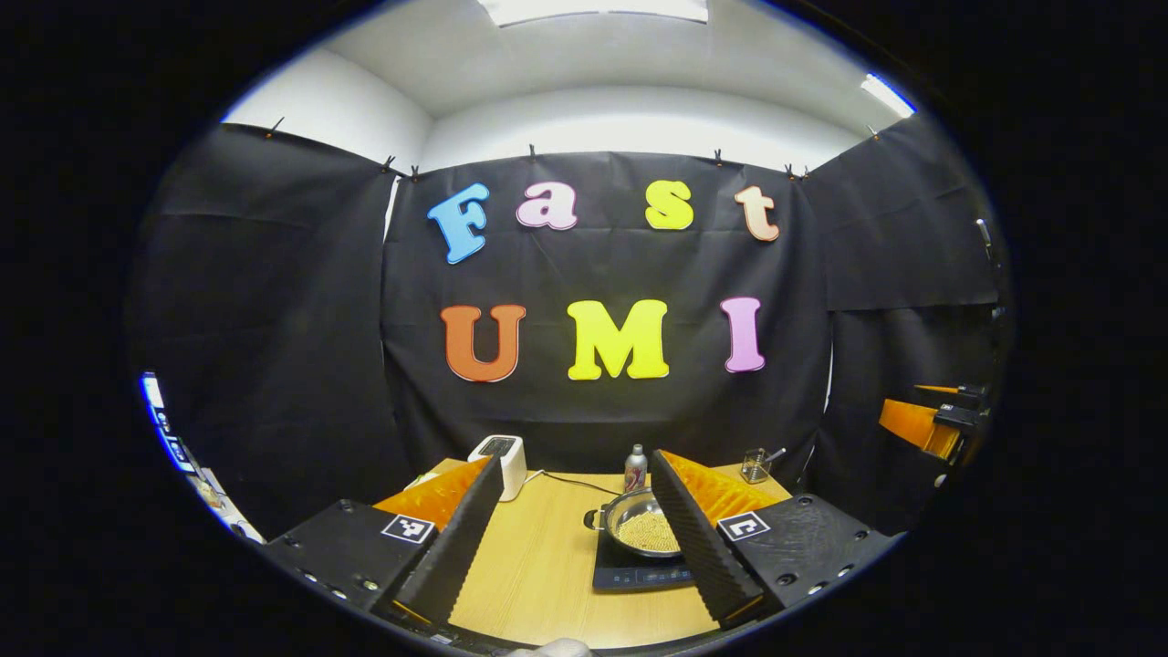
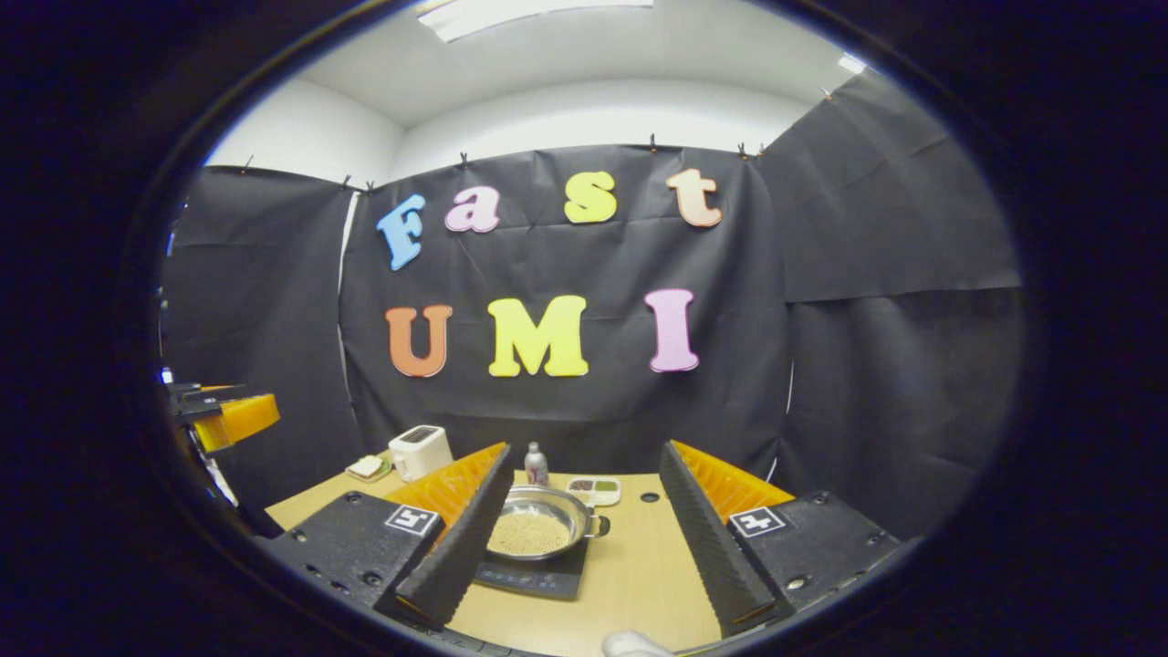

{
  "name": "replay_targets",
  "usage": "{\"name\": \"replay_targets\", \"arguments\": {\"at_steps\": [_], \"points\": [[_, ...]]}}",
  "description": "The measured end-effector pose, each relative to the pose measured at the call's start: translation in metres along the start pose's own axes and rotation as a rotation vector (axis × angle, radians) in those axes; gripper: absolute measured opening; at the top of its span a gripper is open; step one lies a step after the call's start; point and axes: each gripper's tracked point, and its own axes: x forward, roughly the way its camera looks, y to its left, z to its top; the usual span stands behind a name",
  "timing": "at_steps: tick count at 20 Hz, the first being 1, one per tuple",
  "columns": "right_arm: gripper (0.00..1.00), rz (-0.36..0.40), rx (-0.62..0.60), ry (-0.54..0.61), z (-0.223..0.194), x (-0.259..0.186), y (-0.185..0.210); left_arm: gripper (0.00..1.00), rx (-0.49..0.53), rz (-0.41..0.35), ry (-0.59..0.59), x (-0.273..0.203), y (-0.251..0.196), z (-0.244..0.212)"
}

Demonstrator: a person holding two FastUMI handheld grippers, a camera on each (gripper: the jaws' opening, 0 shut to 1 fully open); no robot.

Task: First push the handle of the pot to place it horizontally, then grasp the pot with both hands and set it on the induction cooktop.

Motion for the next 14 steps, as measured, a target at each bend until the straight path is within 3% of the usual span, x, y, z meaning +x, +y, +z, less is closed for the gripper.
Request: {"name": "replay_targets", "arguments": {"at_steps": [14], "points": [[1.00, 0.062, -0.049, -0.018, 0.005, -0.012, 0.028, 0.97, -0.037, -0.010, -0.007, -0.023, 0.000, -0.002]]}}
